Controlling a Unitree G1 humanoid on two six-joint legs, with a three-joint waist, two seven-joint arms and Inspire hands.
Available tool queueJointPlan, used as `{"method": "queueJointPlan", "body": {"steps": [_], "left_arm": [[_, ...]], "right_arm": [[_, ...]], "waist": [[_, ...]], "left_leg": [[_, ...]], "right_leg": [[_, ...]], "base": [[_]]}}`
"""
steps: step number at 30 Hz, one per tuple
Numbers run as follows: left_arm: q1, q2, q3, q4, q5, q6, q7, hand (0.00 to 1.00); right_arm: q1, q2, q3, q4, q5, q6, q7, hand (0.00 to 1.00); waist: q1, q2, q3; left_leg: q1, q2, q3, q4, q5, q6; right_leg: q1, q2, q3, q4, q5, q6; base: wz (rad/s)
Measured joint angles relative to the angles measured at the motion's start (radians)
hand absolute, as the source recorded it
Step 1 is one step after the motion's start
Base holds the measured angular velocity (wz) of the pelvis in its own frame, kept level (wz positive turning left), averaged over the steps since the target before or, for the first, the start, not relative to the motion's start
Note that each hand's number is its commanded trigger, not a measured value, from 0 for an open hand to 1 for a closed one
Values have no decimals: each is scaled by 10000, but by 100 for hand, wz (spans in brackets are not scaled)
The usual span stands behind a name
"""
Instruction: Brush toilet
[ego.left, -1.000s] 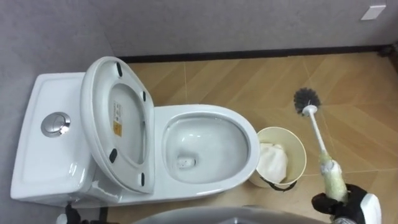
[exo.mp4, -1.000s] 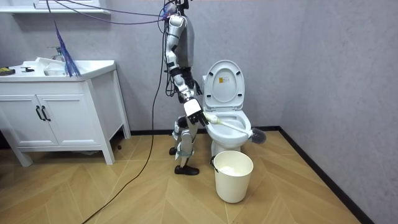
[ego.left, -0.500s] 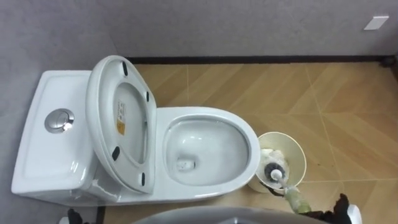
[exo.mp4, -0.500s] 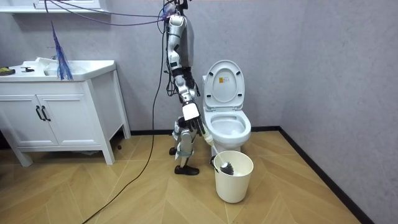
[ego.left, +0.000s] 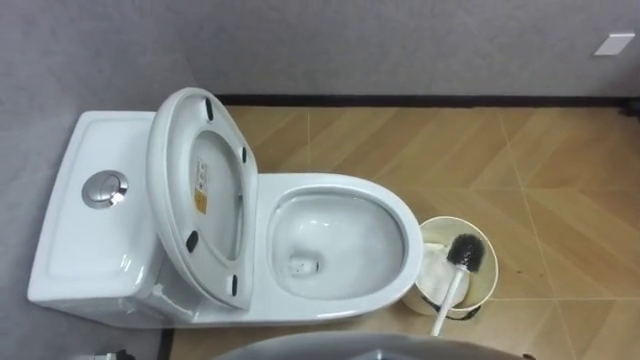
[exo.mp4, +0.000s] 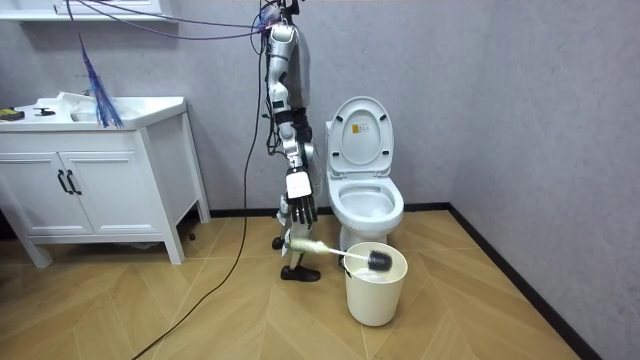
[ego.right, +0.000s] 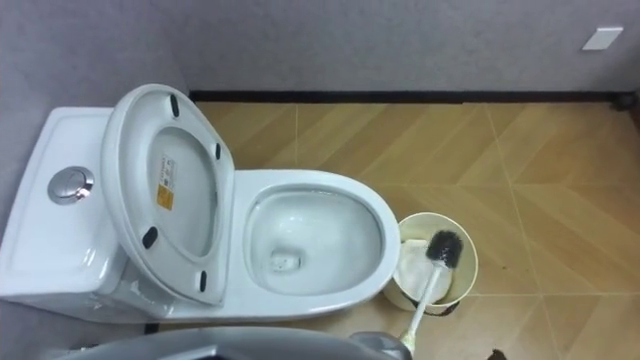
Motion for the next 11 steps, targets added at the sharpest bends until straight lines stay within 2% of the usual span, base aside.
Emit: {"method": "queueJointPlan", "body": {"steps": [4,11], "left_arm": [[12,-34,1,3,7,308,-164,0],[2,-124,13,2,16,543,-332,0]], "right_arm": [[-51,-2,0,171,-42,359,519,0],[-48,-16,23,257,-71,756,1179,0]], "waist": [[-1,40,18],[-23,13,8]], "left_leg": [[-1,12,-24,-28,-46,-35],[-17,14,-206,5,-104,-33]], "right_leg": [[-14,7,-27,92,-3,3],[-6,2,-109,137,-6,6]], "base": [[0],[3]]}}
